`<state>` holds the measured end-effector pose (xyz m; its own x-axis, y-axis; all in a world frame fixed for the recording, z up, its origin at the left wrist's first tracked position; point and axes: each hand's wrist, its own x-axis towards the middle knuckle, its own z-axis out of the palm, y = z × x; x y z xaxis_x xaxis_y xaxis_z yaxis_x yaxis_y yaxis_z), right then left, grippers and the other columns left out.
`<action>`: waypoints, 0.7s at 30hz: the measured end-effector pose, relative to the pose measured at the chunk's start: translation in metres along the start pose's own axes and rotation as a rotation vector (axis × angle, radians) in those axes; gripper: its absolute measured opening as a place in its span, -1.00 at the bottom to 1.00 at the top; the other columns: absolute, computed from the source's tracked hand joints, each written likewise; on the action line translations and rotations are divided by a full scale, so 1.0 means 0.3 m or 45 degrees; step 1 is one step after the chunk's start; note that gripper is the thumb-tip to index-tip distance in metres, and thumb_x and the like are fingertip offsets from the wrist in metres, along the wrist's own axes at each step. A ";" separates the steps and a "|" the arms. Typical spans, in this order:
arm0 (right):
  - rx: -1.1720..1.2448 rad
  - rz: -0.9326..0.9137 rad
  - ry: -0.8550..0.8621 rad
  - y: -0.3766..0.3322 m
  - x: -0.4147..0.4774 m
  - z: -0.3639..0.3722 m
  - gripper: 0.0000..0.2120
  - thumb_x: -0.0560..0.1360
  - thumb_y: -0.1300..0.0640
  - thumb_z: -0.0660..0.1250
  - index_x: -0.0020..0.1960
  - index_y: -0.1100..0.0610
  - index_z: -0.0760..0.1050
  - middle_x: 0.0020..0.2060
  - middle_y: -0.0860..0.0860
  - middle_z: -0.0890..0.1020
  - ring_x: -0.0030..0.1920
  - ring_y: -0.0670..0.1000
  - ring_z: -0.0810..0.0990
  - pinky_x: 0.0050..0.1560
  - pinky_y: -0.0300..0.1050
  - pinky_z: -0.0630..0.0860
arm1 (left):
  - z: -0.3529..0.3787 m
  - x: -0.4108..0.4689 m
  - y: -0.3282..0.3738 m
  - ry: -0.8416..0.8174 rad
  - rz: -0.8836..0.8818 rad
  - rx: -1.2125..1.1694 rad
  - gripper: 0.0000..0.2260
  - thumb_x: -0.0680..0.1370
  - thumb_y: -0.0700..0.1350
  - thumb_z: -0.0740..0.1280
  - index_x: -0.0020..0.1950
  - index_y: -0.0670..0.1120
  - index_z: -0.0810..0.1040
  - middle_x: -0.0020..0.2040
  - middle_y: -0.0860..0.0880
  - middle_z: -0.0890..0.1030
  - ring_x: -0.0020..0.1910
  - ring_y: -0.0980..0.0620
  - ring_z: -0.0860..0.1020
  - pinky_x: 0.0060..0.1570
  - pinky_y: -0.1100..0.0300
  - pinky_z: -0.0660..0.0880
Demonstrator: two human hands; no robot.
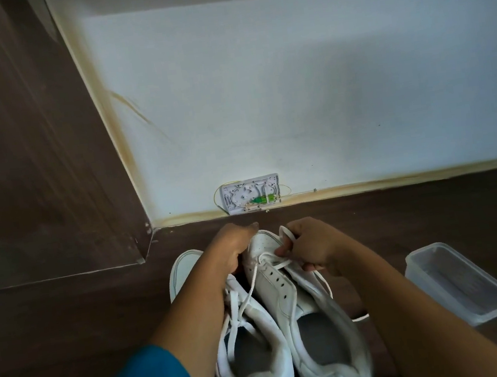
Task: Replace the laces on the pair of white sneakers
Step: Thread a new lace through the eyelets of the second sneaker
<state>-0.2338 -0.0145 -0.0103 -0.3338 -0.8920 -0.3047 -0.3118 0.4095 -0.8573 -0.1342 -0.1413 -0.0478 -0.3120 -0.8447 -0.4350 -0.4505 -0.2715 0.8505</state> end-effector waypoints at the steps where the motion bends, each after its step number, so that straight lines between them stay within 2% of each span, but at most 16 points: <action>1: -0.010 -0.004 -0.001 0.000 0.003 0.001 -0.80 0.47 0.38 0.29 -0.27 0.16 0.41 -0.41 0.13 0.40 -0.52 -0.04 0.28 -0.50 -0.23 0.22 | -0.001 0.002 -0.004 0.011 0.015 0.001 -0.49 0.49 0.07 0.38 0.24 -0.30 0.47 0.23 -0.28 0.53 0.15 -0.24 0.53 0.15 -0.10 0.48; 6: -0.048 -0.028 0.022 -0.001 0.012 0.007 -0.75 0.46 0.39 0.29 -0.33 0.15 0.40 -0.43 0.15 0.44 -0.55 -0.03 0.31 -0.53 -0.25 0.23 | -0.018 -0.002 -0.002 0.017 -0.030 -0.147 -0.46 0.35 -0.03 0.54 0.17 -0.33 0.49 0.15 -0.29 0.56 0.12 -0.28 0.54 0.13 -0.20 0.47; 9: -0.063 -0.044 0.031 0.000 0.010 0.011 -0.77 0.40 0.44 0.28 -0.33 0.16 0.41 -0.30 0.20 0.50 -0.51 -0.01 0.33 -0.51 -0.24 0.24 | -0.019 0.013 -0.012 0.024 -0.032 -0.229 -0.47 0.26 -0.08 0.59 0.09 -0.34 0.54 0.07 -0.27 0.59 0.05 -0.26 0.57 0.10 -0.22 0.50; 12: -0.089 -0.057 0.033 -0.001 0.007 0.014 -0.75 0.36 0.48 0.27 -0.34 0.17 0.42 -0.29 0.20 0.51 -0.49 -0.01 0.37 -0.48 -0.21 0.27 | -0.020 0.035 -0.020 0.010 -0.010 -0.234 -0.44 0.20 -0.10 0.61 0.08 -0.34 0.55 0.07 -0.25 0.61 0.05 -0.22 0.57 0.13 -0.19 0.48; 15: -0.135 -0.057 -0.006 -0.003 0.005 0.016 -0.76 0.36 0.48 0.27 -0.33 0.17 0.43 -0.28 0.20 0.54 -0.41 0.05 0.43 -0.43 -0.14 0.32 | -0.025 0.018 -0.010 0.053 0.039 -0.181 -0.56 0.27 -0.21 0.58 0.06 -0.34 0.56 0.07 -0.19 0.61 0.06 -0.14 0.55 0.12 0.00 0.45; 18: -0.125 -0.050 -0.041 -0.003 0.004 0.016 -0.77 0.36 0.49 0.28 -0.31 0.19 0.45 -0.27 0.19 0.54 -0.40 0.07 0.43 -0.43 -0.12 0.31 | -0.029 -0.017 0.009 0.056 0.141 -0.120 -0.86 0.34 -0.40 0.46 -0.14 -0.27 0.62 -0.06 -0.23 0.64 -0.07 -0.10 0.59 0.00 0.10 0.49; 21: -0.136 -0.047 -0.056 -0.006 0.003 0.021 -0.83 0.36 0.47 0.29 -0.20 0.23 0.50 -0.28 0.18 0.53 -0.34 0.09 0.44 -0.41 -0.10 0.33 | -0.025 -0.028 0.020 0.025 0.282 -0.080 -0.73 0.34 -0.55 0.28 -0.26 -0.20 0.59 -0.18 -0.19 0.62 -0.19 -0.06 0.59 -0.13 0.13 0.55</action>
<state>-0.2278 -0.0174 -0.0117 -0.2818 -0.9134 -0.2938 -0.4167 0.3923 -0.8200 -0.1280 -0.1394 -0.0369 -0.3809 -0.8955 -0.2300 -0.3198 -0.1058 0.9416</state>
